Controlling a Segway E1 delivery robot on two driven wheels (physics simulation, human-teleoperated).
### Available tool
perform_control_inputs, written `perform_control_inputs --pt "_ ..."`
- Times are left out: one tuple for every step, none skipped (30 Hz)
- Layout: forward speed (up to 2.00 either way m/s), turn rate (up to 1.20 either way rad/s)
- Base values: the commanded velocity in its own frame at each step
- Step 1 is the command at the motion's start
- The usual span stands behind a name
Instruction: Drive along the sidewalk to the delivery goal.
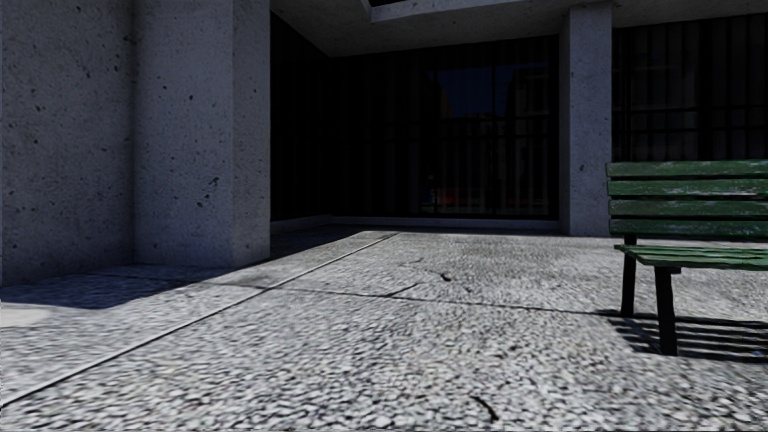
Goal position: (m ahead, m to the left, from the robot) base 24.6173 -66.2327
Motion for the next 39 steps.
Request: perform_control_inputs --pt "0.0 -0.63" --pt "0.0 -0.63" --pt "0.0 -0.63" --pt "0.0 -0.63" --pt "0.0 -0.63" --pt "0.0 -0.63" --pt "0.0 -0.63" --pt "0.0 -0.63" --pt "0.0 -0.63" --pt "0.0 -0.61" --pt "0.0 -0.61" --pt "0.0 -0.58" --pt "0.0 -0.58" --pt "0.0 -0.58" --pt "0.0 -0.58" --pt "0.0 -0.58" --pt "0.0 -0.58" --pt "0.0 -0.58" --pt "0.0 -0.58" --pt "0.0 -0.58" --pt "0.0 -0.58" --pt "0.0 -0.58" --pt "0.0 -0.58" --pt "0.0 -0.58" --pt "0.0 -0.58" --pt "0.0 -0.58" --pt "0.0 -0.58" --pt "0.0 -0.58" --pt "0.0 -0.58" --pt "0.0 -0.58" --pt "0.0 -0.58" --pt "0.0 -0.58" --pt "0.0 -0.58" --pt "0.0 -0.58" --pt "0.0 -0.58" --pt "0.0 -0.58" --pt "0.03 -0.58" --pt "0.07 -0.58" --pt "0.16 -0.58"
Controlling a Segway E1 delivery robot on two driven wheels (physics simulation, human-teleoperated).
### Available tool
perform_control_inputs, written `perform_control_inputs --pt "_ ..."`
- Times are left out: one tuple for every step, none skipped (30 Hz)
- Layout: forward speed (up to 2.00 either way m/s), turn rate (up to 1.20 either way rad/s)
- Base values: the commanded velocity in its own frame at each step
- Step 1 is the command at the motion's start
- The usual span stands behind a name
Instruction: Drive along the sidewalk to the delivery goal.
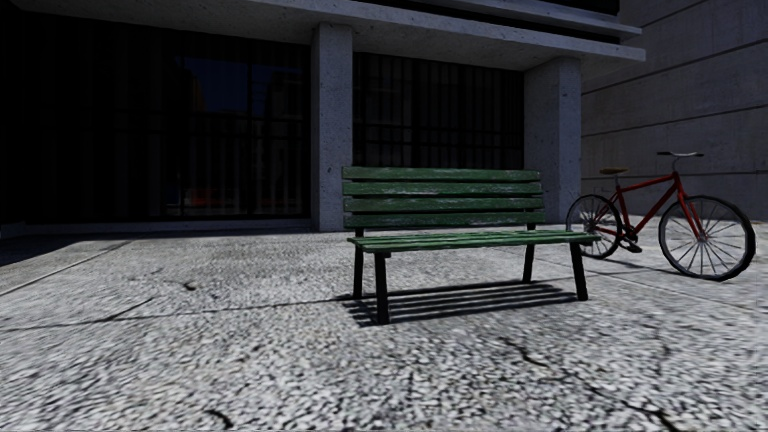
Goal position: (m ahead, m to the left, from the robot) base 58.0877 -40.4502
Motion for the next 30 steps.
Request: perform_control_inputs --pt "0.16 -0.58" --pt "0.24 -0.58" --pt "0.27 -0.58" --pt "0.27 -0.58" --pt "0.28 -0.58" --pt "0.28 -0.58" --pt "0.28 -0.58" --pt "0.28 -0.58" --pt "0.28 -0.58" --pt "0.28 -0.58" --pt "0.28 -0.58" --pt "0.28 -0.58" --pt "0.28 -0.58" --pt "0.28 -0.58" --pt "0.28 -0.58" --pt "0.28 -0.58" --pt "0.28 -0.58" --pt "0.3 -0.58" --pt "0.3 -0.58" --pt "0.32 -0.58" --pt "0.35 -0.58" --pt "0.45 -0.58" --pt "0.45 -0.58" --pt "0.49 -0.58" --pt "0.5 -0.58" --pt "0.5 -0.58" --pt "0.5 -0.58" --pt "0.5 -0.58" --pt "0.5 -0.58" --pt "0.5 -0.58"
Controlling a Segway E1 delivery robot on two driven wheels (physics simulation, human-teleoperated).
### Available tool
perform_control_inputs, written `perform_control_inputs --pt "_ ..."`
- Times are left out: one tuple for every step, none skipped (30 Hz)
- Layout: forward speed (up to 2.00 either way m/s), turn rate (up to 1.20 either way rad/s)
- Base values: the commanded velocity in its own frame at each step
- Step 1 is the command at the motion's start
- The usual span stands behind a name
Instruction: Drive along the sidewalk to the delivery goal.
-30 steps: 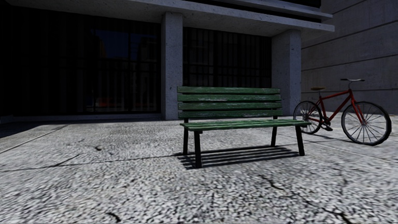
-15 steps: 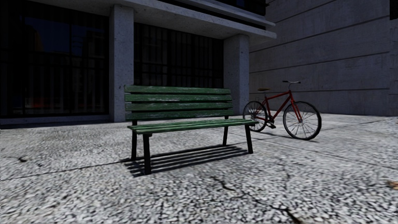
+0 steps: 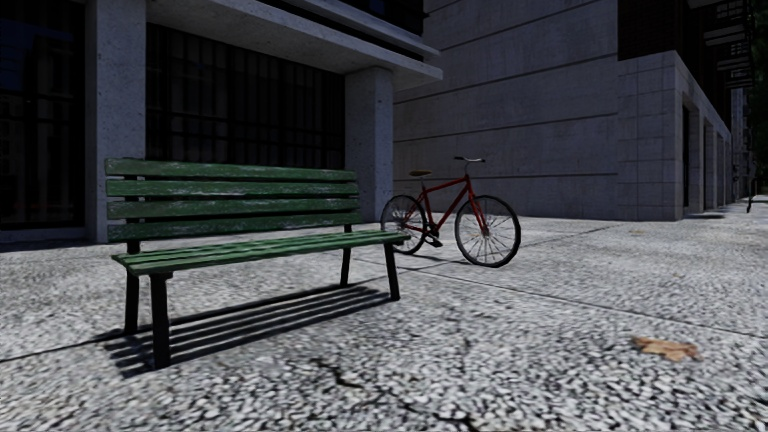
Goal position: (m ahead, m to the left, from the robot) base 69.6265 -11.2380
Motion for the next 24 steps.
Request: perform_control_inputs --pt "0.5 -0.58" --pt "0.5 -0.58" --pt "0.53 -0.58" --pt "0.53 -0.58" --pt "0.58 -0.58" --pt "0.62 -0.58" --pt "0.64 -0.58" --pt "0.64 -0.58" --pt "0.69 -0.58" --pt "0.73 -0.58" --pt "0.82 -0.58" --pt "0.82 -0.58" --pt "0.86 -0.58" --pt "0.88 -0.58" --pt "0.9 -0.58" --pt "0.9 -0.58" --pt "0.9 -0.58" --pt "0.91 -0.55" --pt "0.99 -0.42" --pt "0.99 -0.42" --pt "1.04 -0.37" --pt "1.06 -0.36" --pt "1.06 -0.36" --pt "1.09 -0.36"
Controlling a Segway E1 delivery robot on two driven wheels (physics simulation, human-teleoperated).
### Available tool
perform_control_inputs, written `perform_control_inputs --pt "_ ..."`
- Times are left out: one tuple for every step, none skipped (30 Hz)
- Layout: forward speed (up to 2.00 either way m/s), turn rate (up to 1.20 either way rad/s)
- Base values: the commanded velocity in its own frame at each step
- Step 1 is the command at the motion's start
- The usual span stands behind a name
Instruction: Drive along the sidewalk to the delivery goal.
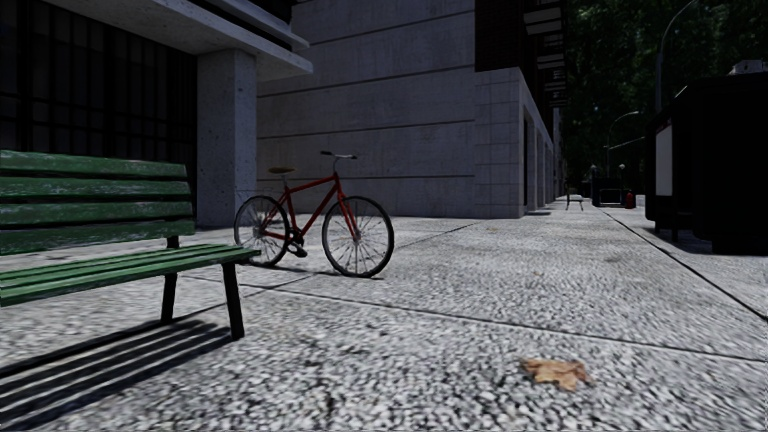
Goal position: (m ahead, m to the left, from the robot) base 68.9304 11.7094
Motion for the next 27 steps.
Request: perform_control_inputs --pt "1.09 -0.36" --pt "1.1 -0.36" --pt "1.1 -0.36" --pt "1.1 -0.36" --pt "1.1 -0.36" --pt "1.1 -0.36" --pt "1.1 -0.36" --pt "1.1 -0.36" --pt "1.1 -0.26" --pt "1.1 -0.26" --pt "1.1 -0.05" --pt "1.12 0.0" --pt "1.14 0.0" --pt "1.14 0.0" --pt "1.16 0.0" --pt "1.17 0.0" --pt "1.23 0.0" --pt "1.23 0.0" --pt "1.28 0.0" --pt "1.31 0.0" --pt "1.31 -0.01" --pt "1.31 -0.01" --pt "1.32 -0.18" --pt "1.32 -0.26" --pt "1.32 -0.26" --pt "1.32 -0.32" --pt "1.32 -0.36"
